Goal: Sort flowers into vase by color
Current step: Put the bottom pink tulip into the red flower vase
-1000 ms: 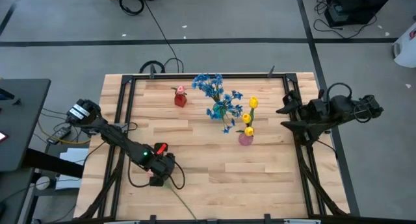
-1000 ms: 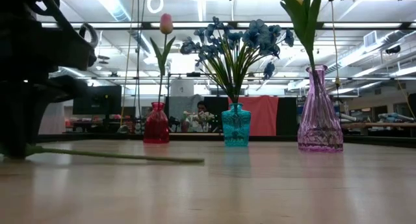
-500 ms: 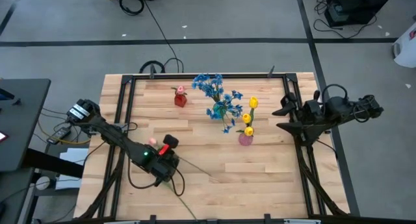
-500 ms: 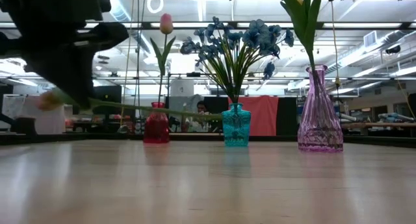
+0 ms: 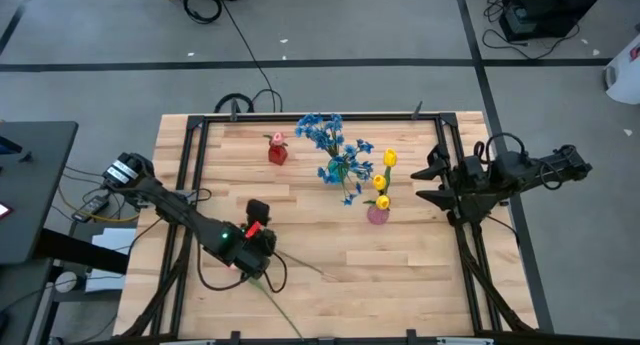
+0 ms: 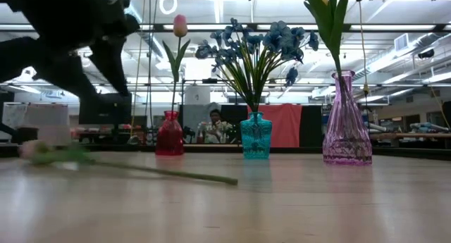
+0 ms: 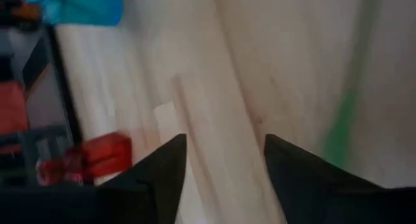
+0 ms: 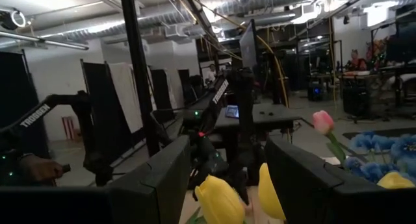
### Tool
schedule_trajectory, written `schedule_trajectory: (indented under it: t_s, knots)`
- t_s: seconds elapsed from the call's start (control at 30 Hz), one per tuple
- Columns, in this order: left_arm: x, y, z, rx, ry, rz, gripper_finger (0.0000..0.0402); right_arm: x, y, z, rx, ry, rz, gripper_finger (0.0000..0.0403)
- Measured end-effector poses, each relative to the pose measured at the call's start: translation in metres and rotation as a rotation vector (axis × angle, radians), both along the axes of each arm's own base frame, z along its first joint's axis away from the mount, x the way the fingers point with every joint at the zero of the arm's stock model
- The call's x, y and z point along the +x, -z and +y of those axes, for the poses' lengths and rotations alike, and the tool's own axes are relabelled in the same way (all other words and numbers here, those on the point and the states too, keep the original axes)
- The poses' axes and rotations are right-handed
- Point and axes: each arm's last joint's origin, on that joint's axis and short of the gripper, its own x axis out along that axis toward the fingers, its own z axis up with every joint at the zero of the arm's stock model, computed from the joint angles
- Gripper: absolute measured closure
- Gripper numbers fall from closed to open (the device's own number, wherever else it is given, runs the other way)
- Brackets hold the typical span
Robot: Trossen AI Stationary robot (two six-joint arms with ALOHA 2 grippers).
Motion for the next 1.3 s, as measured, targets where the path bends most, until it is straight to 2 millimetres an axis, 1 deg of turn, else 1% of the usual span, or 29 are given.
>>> schedule_trajectory:
  t_s: [0.07,0.13,0.2,0.27,0.4,0.43,0.5,0.57,0.67,0.8,0.9,1.0,1.13,1.23,1.3]
  knots:
    - [0.001,-0.008,-0.001,-0.032,-0.087,-0.048,0.0171,0.0,0.0,0.0,0.007,-0.002,0.002,0.0192]
    - [0.004,-0.019,-0.002,-0.101,-0.196,-0.112,0.0162,0.0,0.0,0.0,0.008,0.001,0.002,0.0192]
    - [0.008,-0.03,-0.006,-0.214,-0.316,-0.193,0.016,0.0,0.0,-0.001,0.002,0.03,0.002,0.0192]
    - [0.011,-0.037,-0.009,-0.355,-0.471,-0.274,0.016,0.0,0.0,-0.002,-0.014,0.068,0.002,0.0192]
    - [0.014,-0.04,-0.015,-0.679,-0.846,-0.385,0.0168,0.0,0.0,-0.003,-0.055,0.121,0.004,0.0192]
    - [0.015,-0.04,-0.018,-0.752,-0.919,-0.39,0.0171,0.0,0.0,-0.003,-0.061,0.124,0.003,0.0192]
    - [0.017,-0.037,-0.025,-0.876,-1.005,-0.393,0.0179,0.0,0.0,-0.003,-0.07,0.125,0.002,0.0192]
    - [0.018,-0.032,-0.032,-0.971,-1.037,-0.403,0.0186,0.0,0.0,-0.003,-0.078,0.127,0.003,0.0192]
    - [0.02,-0.023,-0.036,-1.075,-1.095,-0.432,0.0196,0.001,0.001,-0.003,-0.084,0.127,0.01,0.0192]
    - [0.017,-0.012,-0.035,-1.12,-1.17,-0.413,0.0203,0.006,0.003,-0.002,-0.091,0.144,0.032,0.0192]
    - [0.014,-0.007,-0.034,-1.127,-1.215,-0.389,0.0207,0.012,0.006,-0.001,-0.095,0.16,0.062,0.0192]
    - [0.016,-0.008,-0.039,-1.193,-1.213,-0.343,0.0213,0.02,0.012,0.003,-0.089,0.147,0.107,0.0192]
    - [0.015,-0.012,-0.054,-1.326,-1.166,-0.233,0.0225,0.032,0.027,0.008,-0.098,0.173,0.137,0.0192]
    - [0.011,-0.016,-0.068,-1.407,-1.168,-0.197,0.0233,0.036,0.036,0.009,-0.106,0.205,0.109,0.0192]
    - [0.005,-0.016,-0.075,-1.425,-1.202,-0.182,0.0237,0.035,0.041,0.01,-0.106,0.211,0.075,0.0192]
